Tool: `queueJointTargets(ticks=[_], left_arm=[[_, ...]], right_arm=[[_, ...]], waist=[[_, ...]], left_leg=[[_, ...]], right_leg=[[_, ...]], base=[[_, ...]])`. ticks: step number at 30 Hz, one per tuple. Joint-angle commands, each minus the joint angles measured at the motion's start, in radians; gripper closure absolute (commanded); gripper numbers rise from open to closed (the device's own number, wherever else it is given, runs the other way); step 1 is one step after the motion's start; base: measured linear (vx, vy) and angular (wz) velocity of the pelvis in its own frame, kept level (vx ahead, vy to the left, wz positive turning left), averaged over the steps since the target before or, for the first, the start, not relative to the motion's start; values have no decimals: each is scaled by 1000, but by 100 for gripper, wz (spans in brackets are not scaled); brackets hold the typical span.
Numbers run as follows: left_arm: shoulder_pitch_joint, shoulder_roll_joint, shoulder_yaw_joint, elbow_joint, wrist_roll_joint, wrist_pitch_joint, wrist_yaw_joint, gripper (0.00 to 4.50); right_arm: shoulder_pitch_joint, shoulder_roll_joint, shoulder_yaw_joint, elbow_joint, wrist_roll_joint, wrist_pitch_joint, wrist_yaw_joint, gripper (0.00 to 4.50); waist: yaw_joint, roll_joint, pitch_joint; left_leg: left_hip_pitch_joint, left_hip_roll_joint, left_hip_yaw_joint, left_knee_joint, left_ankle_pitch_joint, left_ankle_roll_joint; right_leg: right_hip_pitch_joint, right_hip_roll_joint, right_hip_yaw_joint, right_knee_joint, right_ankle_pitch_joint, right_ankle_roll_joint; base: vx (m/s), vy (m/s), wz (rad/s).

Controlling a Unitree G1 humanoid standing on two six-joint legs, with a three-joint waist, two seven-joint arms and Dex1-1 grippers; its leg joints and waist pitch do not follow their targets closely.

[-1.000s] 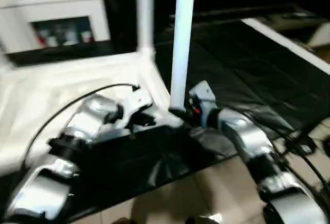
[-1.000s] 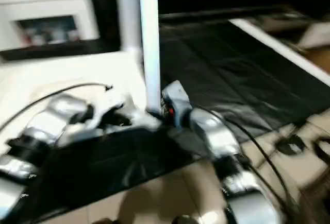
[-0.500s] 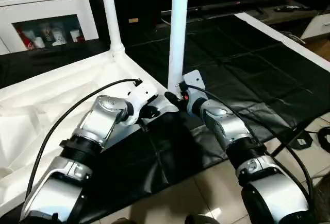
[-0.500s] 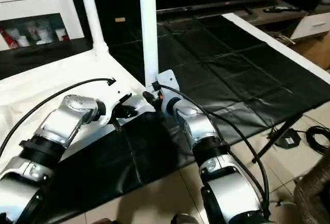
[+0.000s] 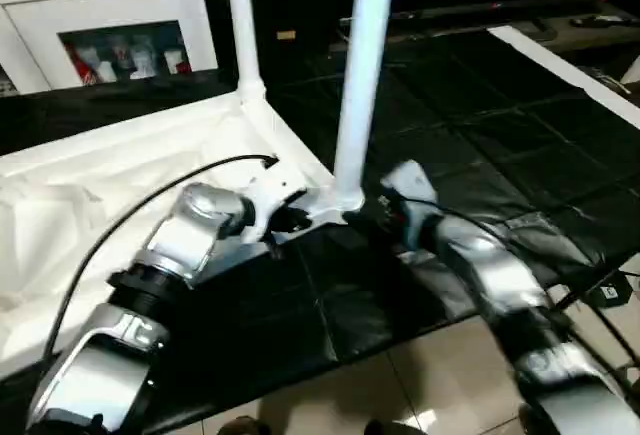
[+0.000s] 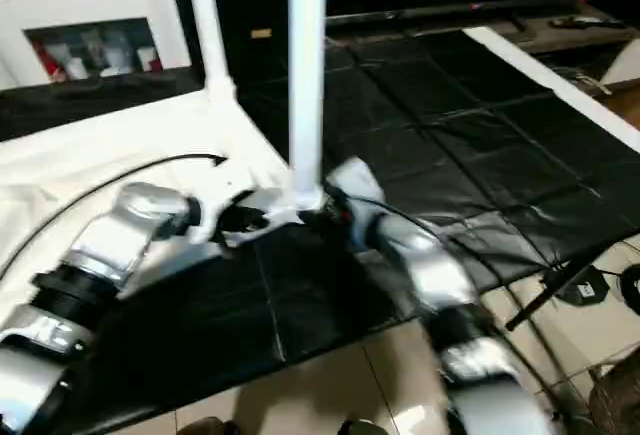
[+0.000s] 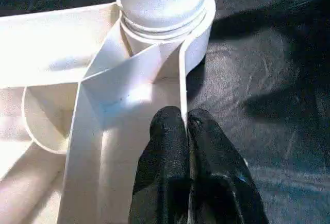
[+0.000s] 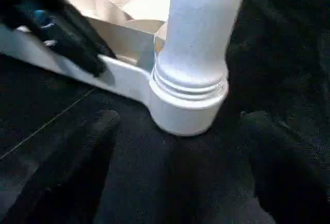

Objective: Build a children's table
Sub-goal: Rotate leg to tighten

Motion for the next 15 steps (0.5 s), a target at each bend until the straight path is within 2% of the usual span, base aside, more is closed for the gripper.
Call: queueJointTargets(ticks=[1, 2, 3, 6, 7, 8, 10, 11, 12, 14, 15], left_arm=[[-25, 16, -9, -6, 4, -56, -31, 450], [-24, 17, -10, -4, 3, -64, -36, 450], [-17, 30, -23, 5, -3, -103, -77, 450], [0, 60, -53, 14, -12, -198, -170, 450], [5, 70, -64, 15, -12, -233, -200, 450], [9, 77, -73, 15, -12, -256, -224, 450], [12, 85, -81, 13, -14, -272, -249, 450], [15, 92, -92, 10, -14, -296, -278, 450], [18, 97, -98, 6, -15, -309, -295, 450], [28, 111, -114, -13, -23, -338, -349, 450], [29, 113, -118, -17, -26, -344, -360, 450]], right_arm=[[20, -24, -7, -73, 25, 13, 49, 23], [24, -27, -8, -79, 27, 15, 53, 15], [47, -50, -17, -124, 40, 28, 81, 5], [67, -87, -24, -176, 61, 42, 130, 2], [71, -101, -19, -191, 65, 42, 150, 2], [75, -114, -12, -202, 68, 42, 169, 2], [78, -125, -4, -212, 69, 43, 188, 2], [80, -135, 4, -221, 70, 41, 207, 2], [81, -139, 8, -225, 71, 41, 216, 2], [81, -148, 20, -235, 76, 44, 248, 2], [81, -150, 22, -237, 75, 45, 255, 2]], waist=[[1, 4, -76], [2, 6, -76], [-1, 5, -75], [1, 6, -76], [0, 6, -76], [3, 7, -75], [6, 8, -74], [13, 3, -74], [16, 4, -73], [19, 5, -74], [20, 2, -73]], left_leg=[[23, 41, -14, -78, -330, 17], [26, 42, -15, -78, -340, 13], [23, 40, -15, -78, -344, 15], [28, 42, -14, -78, -356, 18], [26, 42, -15, -78, -353, 18], [32, 46, -12, -79, -360, 15], [34, 46, -12, -79, -368, 12], [38, 47, -11, -79, -371, 8], [39, 47, -10, -79, -375, 7], [38, 49, -11, -81, -371, 4], [37, 51, -11, -82, -369, 3]], right_leg=[[60, -48, 32, -69, -353, -156], [55, -48, 34, -69, -365, -153], [56, -47, 32, -71, -371, -153], [51, -50, 35, -75, -385, -153], [52, -49, 34, -73, -381, -155], [46, -48, 36, -73, -370, -161], [45, -48, 36, -72, -375, -164], [42, -50, 37, -72, -381, -168], [41, -50, 38, -73, -388, -167], [43, -52, 39, -70, -388, -166], [44, -52, 40, -68, -384, -167]], base=[[0, 0, 0], [0, 0, 0], [0, 0, 0], [0, 0, 0], [0, 0, 0], [0, 0, 0], [0, 0, 0], [0, 0, 0], [0, 0, 0], [0, 0, 0], [0, 0, 0]])
